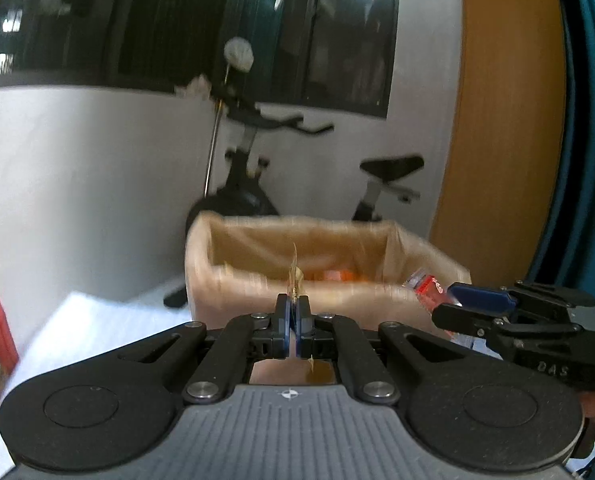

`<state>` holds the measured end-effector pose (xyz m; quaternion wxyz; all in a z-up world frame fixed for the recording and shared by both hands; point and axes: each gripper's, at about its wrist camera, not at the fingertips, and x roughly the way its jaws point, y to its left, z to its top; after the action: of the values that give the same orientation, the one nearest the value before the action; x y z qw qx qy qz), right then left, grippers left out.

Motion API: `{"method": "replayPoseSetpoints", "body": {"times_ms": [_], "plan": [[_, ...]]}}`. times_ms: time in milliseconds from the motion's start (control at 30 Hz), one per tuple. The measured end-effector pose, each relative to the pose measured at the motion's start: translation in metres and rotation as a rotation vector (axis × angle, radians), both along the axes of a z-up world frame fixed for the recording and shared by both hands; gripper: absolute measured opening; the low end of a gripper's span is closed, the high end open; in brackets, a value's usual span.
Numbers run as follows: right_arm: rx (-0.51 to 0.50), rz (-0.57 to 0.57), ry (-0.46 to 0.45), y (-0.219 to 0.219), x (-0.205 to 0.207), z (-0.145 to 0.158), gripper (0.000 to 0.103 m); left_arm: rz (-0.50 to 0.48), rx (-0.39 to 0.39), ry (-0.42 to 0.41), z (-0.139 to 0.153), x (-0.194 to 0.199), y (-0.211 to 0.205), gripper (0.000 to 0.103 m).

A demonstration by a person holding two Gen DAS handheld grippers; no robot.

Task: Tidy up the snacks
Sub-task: 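Carry both packets over the lined box and open both tools, then return to the table and grasp the blue-and-black packet with right tool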

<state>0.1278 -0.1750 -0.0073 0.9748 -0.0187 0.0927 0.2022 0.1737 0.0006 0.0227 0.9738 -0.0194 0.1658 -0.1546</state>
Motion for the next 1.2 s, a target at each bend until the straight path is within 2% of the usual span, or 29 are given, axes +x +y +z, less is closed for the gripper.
{"method": "replayPoseSetpoints", "body": {"times_ms": [200,300,400,467,533,567,700,867,933,1067,1200], "plan": [[-0.038,-0.082,0.001,-0.010,0.053,0.026,0.040,-0.004,-0.005,-0.083,0.032,0.039,-0.016,0.004],[-0.084,-0.135,0.061,-0.015,0.084,0.022,0.040,-0.002,-0.012,-0.051,0.030,0.066,-0.026,0.004],[-0.122,-0.172,0.142,-0.019,0.105,0.015,0.042,-0.014,-0.016,-0.020,0.027,0.070,-0.025,0.005],[-0.098,-0.187,0.157,-0.023,0.108,0.015,0.047,-0.019,-0.027,-0.004,0.022,0.064,-0.018,0.015],[-0.071,-0.185,0.141,-0.027,0.102,0.014,0.050,-0.029,-0.040,0.024,0.011,0.059,-0.011,0.050],[-0.058,-0.179,0.136,-0.029,0.097,0.013,0.050,-0.030,-0.041,0.037,0.005,0.055,-0.008,0.054],[-0.036,-0.177,0.078,-0.028,0.067,0.008,0.056,-0.041,-0.022,0.115,-0.028,0.049,0.001,0.056],[0.008,-0.195,0.020,-0.025,0.028,0.001,0.056,-0.062,-0.007,0.247,-0.075,0.049,0.001,0.062],[0.020,-0.208,0.011,-0.023,0.015,-0.004,0.056,-0.075,-0.009,0.305,-0.093,0.057,-0.004,0.067],[0.034,-0.245,0.032,-0.022,-0.002,-0.021,0.056,-0.089,0.046,0.398,-0.130,0.074,-0.021,0.071],[0.026,-0.261,0.107,-0.024,-0.007,-0.045,0.056,-0.086,0.109,0.464,-0.163,0.092,-0.037,0.072]]}}
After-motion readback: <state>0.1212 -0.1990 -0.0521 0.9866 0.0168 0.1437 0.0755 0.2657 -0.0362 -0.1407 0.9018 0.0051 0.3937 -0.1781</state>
